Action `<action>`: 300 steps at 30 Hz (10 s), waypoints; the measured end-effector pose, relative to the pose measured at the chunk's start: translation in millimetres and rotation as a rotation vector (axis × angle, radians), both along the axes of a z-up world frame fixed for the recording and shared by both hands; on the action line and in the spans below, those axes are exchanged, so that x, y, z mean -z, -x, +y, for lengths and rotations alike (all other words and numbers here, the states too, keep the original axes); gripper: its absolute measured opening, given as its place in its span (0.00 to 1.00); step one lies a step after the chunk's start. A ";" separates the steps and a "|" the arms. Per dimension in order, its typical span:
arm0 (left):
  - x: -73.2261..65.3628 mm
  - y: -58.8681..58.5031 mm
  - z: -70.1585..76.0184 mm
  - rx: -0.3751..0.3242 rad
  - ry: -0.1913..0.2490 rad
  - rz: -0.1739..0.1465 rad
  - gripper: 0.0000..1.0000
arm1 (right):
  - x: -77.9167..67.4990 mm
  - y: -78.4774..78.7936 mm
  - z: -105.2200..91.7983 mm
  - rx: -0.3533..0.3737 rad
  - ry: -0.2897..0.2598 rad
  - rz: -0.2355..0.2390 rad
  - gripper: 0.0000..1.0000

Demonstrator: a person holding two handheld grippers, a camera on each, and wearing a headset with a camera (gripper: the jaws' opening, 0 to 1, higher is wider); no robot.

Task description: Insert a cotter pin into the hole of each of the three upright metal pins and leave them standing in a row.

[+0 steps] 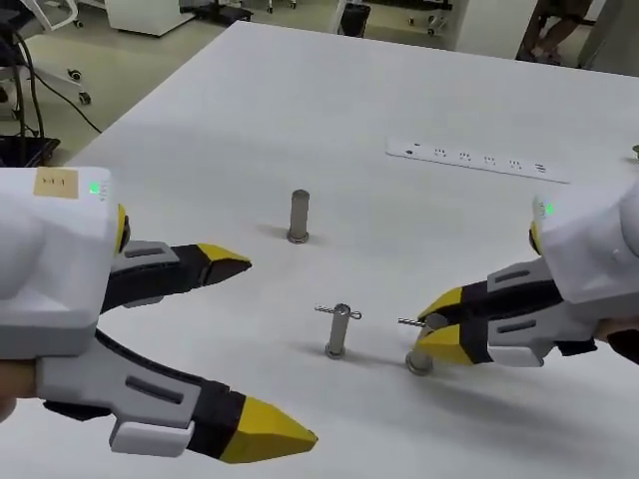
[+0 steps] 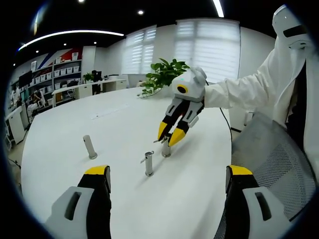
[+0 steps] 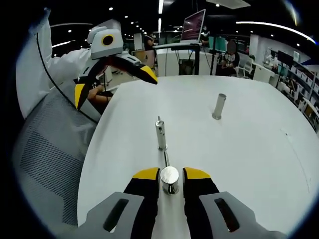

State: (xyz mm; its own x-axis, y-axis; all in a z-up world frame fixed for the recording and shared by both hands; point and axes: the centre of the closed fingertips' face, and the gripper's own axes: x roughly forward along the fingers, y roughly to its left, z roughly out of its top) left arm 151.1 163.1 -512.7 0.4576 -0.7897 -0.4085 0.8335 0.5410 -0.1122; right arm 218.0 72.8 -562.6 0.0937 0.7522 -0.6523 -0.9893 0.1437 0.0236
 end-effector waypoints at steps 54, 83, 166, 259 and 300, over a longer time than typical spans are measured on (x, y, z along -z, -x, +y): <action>-21.2 -58.3 21.3 -0.154 0.069 -0.060 0.95 | -41.0 40.3 -83.7 0.533 -0.166 0.006 0.94; 24.8 -179.9 23.5 -0.294 0.001 -0.048 0.61 | -26.9 46.1 -102.0 0.593 -0.097 0.029 0.90; -39.0 -40.6 -115.1 0.162 -0.037 -0.160 0.09 | -37.8 65.8 -100.7 0.571 -0.100 0.001 0.88; 21.2 23.8 -40.9 0.154 -0.007 0.024 0.99 | -31.8 53.3 -109.1 0.595 -0.068 0.017 0.71; 46.1 17.2 -5.8 -0.011 -0.055 0.089 0.99 | 19.7 -29.2 -62.3 0.165 0.317 -0.038 0.06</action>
